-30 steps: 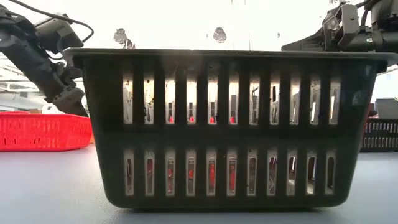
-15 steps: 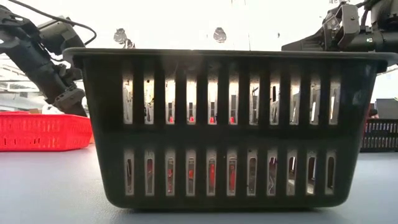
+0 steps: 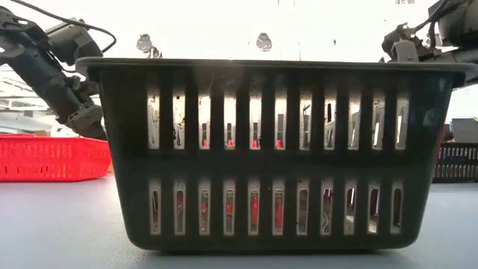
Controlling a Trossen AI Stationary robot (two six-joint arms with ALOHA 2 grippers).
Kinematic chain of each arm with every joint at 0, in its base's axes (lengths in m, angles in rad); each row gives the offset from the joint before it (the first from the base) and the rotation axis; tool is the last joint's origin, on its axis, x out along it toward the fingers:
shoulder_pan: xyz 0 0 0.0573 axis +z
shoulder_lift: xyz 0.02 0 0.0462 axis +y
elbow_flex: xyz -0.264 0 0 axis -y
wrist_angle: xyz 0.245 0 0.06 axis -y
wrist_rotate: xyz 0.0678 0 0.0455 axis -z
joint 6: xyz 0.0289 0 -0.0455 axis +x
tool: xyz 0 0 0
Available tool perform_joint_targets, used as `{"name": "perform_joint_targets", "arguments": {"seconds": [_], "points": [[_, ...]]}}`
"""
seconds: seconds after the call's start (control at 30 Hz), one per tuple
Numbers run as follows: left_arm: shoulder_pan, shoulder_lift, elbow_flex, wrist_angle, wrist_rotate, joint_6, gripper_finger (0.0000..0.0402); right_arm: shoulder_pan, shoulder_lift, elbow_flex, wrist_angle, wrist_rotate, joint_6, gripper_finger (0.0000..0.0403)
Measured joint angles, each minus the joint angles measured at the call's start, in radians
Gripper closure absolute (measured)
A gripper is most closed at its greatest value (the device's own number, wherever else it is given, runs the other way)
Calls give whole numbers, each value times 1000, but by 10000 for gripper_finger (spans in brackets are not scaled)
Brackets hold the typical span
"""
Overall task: Stack baskets on shelf by color
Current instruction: Put the right orange basket on the shelf
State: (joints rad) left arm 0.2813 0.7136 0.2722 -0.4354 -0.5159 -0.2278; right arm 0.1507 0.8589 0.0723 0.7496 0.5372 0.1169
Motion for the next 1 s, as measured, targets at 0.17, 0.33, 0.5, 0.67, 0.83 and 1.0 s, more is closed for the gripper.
{"name": "perform_joint_targets", "arguments": {"seconds": [0.17, 0.33, 0.5, 0.67, 0.83, 1.0], "points": [[0, 0, 0, 24, -1, 20, 169, -22, 0, 42, -81, 19, -31, 264], [0, -2, 0, 38, -1, 33, 169, -96, 0, 238, -600, 45, 8, 264], [0, -2, 0, 38, -1, -1, 169, -162, 0, 443, -1058, 64, 96, 264], [0, -2, 0, 50, -9, -35, 169, -234, 0, 567, -1300, 63, 105, 264], [-1, -2, 1, 104, -8, -44, 169, -354, 24, 577, -1424, -23, 102, 264], [-2, -2, 1, 109, 17, -73, 169, -422, 76, 537, -1408, -174, 57, 262]]}}
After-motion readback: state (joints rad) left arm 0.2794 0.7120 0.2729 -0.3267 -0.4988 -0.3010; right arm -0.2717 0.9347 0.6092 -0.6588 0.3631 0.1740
